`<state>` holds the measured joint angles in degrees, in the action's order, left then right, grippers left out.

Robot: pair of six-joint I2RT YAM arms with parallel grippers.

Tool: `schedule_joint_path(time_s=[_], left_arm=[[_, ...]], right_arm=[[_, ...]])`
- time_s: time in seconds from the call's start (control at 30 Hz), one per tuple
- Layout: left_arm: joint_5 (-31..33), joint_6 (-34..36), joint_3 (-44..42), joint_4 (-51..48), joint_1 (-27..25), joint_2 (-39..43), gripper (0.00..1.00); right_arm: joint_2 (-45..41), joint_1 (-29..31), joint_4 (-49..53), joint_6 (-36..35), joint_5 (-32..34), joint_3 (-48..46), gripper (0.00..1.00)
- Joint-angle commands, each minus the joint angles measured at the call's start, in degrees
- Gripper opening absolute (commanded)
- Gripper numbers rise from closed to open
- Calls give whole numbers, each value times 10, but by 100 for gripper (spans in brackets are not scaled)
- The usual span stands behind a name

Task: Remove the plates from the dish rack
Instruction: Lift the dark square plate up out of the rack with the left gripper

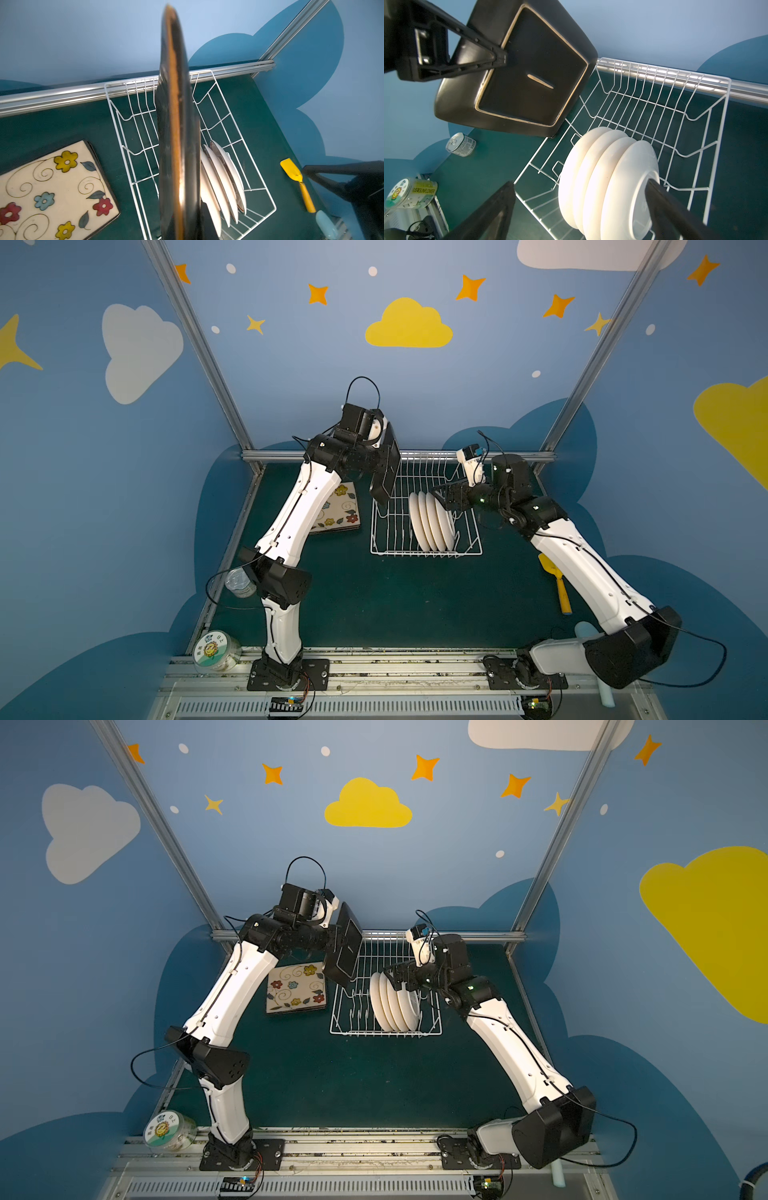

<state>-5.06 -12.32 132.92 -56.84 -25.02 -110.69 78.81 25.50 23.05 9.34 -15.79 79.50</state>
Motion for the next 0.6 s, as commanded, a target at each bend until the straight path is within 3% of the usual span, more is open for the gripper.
schedule_joint_path(time_s=[0.0,0.33,0.57], left_arm=[[20,82,-15,99,-1,56,3],[38,194,-277,360,-1,200,3],[43,301,-342,405,-5,242,3]], right_arm=[[9,-12,5,48,-25,29,97],[37,-62,29,171,-83,68,97],[66,-88,44,254,-111,85,97]])
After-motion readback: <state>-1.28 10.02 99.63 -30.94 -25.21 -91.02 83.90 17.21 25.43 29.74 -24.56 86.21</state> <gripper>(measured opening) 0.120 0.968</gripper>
